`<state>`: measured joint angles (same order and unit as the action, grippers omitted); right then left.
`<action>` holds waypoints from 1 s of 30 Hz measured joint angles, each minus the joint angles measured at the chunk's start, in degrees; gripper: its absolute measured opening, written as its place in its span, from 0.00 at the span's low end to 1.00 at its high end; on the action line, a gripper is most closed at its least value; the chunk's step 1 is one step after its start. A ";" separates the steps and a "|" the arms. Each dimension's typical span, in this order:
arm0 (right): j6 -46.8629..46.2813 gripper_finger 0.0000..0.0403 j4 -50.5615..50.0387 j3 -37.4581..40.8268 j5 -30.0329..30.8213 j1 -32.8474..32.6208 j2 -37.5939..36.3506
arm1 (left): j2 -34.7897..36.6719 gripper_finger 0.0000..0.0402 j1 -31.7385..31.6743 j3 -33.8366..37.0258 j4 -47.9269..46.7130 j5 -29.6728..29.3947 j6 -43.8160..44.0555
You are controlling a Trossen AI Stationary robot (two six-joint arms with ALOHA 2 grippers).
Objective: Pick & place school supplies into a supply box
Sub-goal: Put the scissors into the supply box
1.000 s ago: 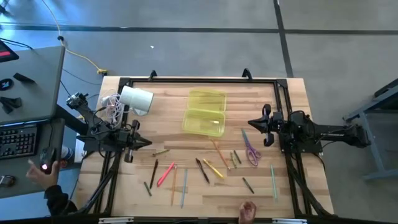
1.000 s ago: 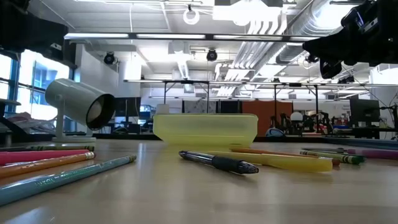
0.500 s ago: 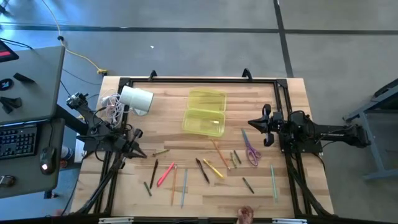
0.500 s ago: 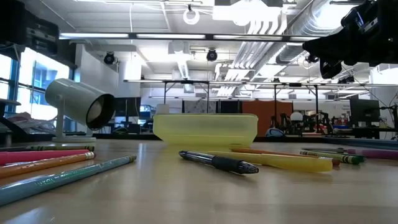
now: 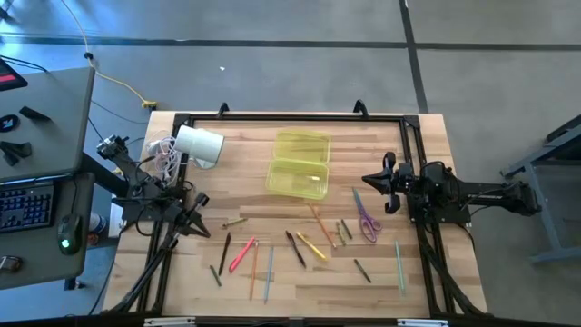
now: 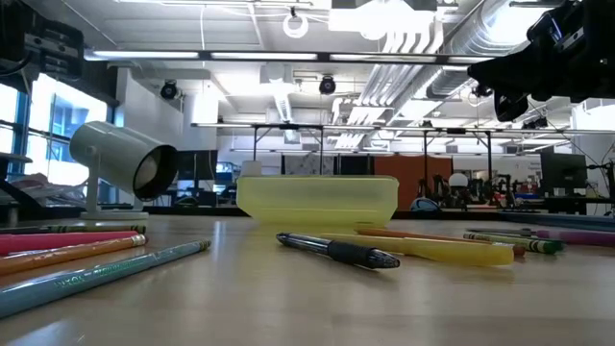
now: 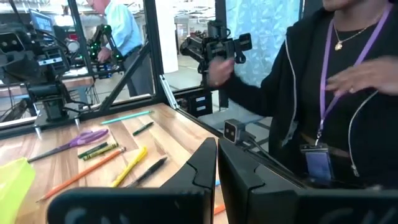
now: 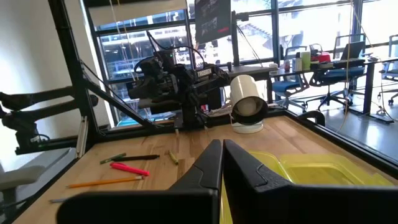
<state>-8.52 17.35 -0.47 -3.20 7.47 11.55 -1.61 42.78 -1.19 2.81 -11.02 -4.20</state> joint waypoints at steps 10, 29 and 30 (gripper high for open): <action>0.01 0.00 0.01 0.00 0.00 0.01 0.00 | -0.02 0.13 0.00 0.00 3.84 31.51 6.15; 0.03 0.00 -0.01 0.00 4.44 0.03 0.00 | -0.02 0.13 -0.01 0.00 -2.86 8.55 10.10; 0.03 0.00 -0.01 0.00 4.46 0.03 -0.02 | -0.06 0.13 -0.01 0.00 -1.94 2.78 12.50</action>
<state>-8.49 17.35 -0.47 1.25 7.51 11.53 -1.67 42.78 -1.19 0.87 -8.24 8.31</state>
